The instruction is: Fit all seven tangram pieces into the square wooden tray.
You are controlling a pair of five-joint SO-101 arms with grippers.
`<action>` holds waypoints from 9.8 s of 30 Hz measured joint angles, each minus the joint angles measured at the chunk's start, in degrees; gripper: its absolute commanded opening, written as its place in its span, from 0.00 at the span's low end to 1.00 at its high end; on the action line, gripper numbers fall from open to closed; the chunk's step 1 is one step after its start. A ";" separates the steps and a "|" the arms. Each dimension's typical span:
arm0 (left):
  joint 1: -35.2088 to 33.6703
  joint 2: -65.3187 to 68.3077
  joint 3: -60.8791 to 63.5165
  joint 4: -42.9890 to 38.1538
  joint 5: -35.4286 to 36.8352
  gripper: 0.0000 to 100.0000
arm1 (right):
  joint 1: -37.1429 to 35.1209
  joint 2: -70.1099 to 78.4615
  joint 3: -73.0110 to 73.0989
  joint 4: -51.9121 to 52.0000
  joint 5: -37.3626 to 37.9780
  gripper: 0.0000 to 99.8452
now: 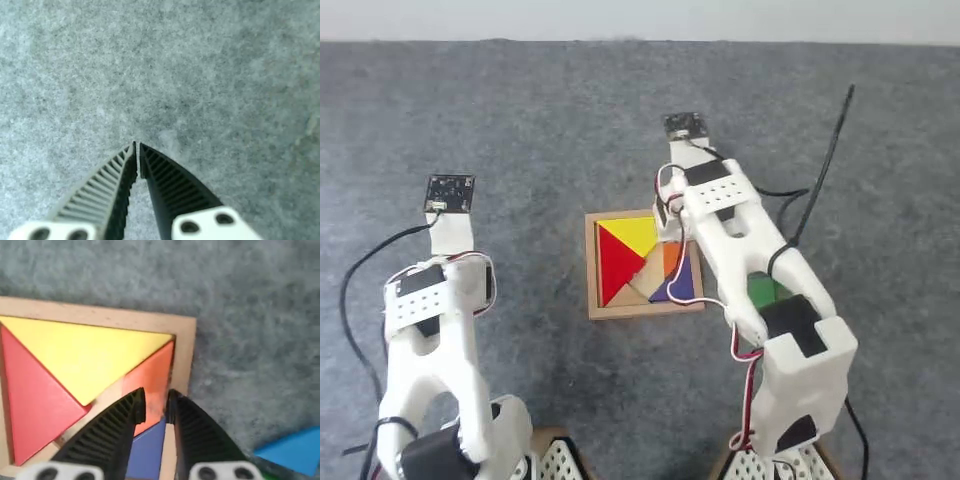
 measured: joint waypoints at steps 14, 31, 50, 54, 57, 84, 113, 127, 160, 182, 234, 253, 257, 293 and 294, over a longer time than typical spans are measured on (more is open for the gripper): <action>0.00 0.00 0.00 0.00 0.00 0.01 | -0.62 0.00 -9.49 18.29 8.62 0.13; 0.00 0.00 0.00 0.00 -1.41 0.01 | -12.22 -7.12 10.37 -2.55 16.53 0.02; 0.00 0.00 0.00 0.00 -1.58 0.01 | -17.41 -3.52 9.49 -9.05 18.99 0.02; 0.00 0.00 0.00 0.00 -1.58 0.01 | -15.56 -9.58 9.76 -2.64 22.24 0.02; 0.00 0.00 0.00 0.00 -1.58 0.01 | -12.31 -16.88 13.45 -1.76 23.12 0.02; 0.00 0.00 0.00 0.00 -1.58 0.01 | 26.90 -44.22 39.30 -1.32 23.12 0.21; 0.00 0.00 0.00 0.00 -1.93 0.01 | 17.67 -36.66 41.85 -5.45 22.59 0.22; 0.00 0.00 0.00 0.00 -1.93 0.01 | 29.71 -49.58 45.71 2.90 31.30 0.04; 0.00 -1.05 1.93 0.00 -1.93 0.01 | 47.56 -52.40 40.97 12.66 54.86 0.03; 0.00 -31.30 20.84 -5.45 -4.04 0.01 | 18.29 -20.92 39.12 -1.85 22.51 0.29; 0.00 -31.30 20.84 -5.45 -4.13 0.01 | 20.13 -26.73 27.16 12.31 27.25 0.01; 0.00 -31.30 20.84 -5.45 -4.13 0.01 | -10.73 -15.30 14.42 2.90 23.12 0.01; 0.00 -31.30 20.84 -5.45 -4.13 0.01 | -10.90 -7.91 9.49 2.46 23.12 0.01; 0.00 -31.30 20.84 -5.45 -4.13 0.01 | -11.69 -6.51 1.14 9.67 26.64 0.24; 0.00 -31.30 20.84 -5.45 -4.13 0.01 | -11.34 -7.65 1.32 10.29 27.34 0.24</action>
